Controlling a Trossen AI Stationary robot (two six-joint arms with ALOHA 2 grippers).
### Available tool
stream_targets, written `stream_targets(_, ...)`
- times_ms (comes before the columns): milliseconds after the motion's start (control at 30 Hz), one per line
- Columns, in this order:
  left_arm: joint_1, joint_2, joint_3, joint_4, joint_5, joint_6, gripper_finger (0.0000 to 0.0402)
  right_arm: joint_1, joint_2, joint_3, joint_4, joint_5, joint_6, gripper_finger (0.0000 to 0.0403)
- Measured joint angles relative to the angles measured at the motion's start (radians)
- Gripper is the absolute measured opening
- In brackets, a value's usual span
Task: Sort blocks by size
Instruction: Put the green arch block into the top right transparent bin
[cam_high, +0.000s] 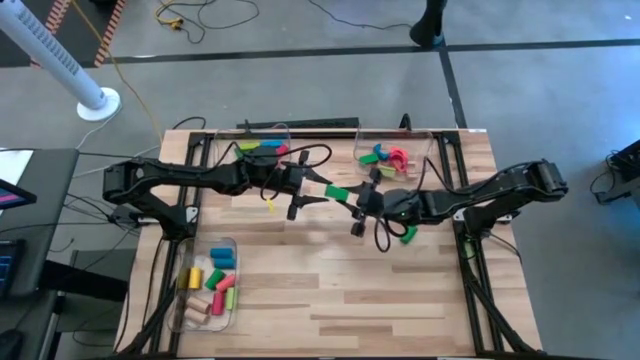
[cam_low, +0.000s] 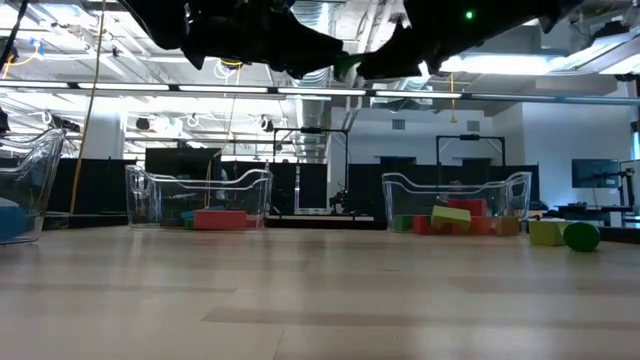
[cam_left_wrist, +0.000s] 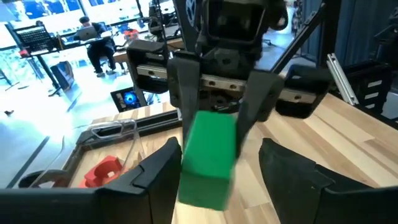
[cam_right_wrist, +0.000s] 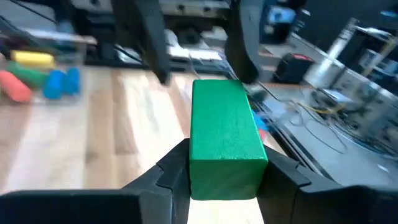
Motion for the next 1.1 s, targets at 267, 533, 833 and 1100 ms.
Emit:
stream_targets(267,-0.007,0.000,0.000,-0.071,0.001,-0.010,0.0210,-0.084,-0.054,0.000,-0.225,0.098,0.139,0.0163)
stream_targets(533,-0.062,0.000,0.000,-0.153,0.001,-0.010,0.0210,-0.265,-0.158,0.000,-0.485,0.090,0.290,0.0163)
stream_targets(833,-0.178,0.000,0.000,-0.194,0.001,0.013,0.0210,-0.544,-0.178,0.000,-0.705,-0.040,0.359,0.0163)
stream_targets(1100,-0.240,0.000,0.000,-0.222,0.001,0.000,0.0210,-0.750,-0.156,0.000,-0.766,-0.175,0.361,0.0167)
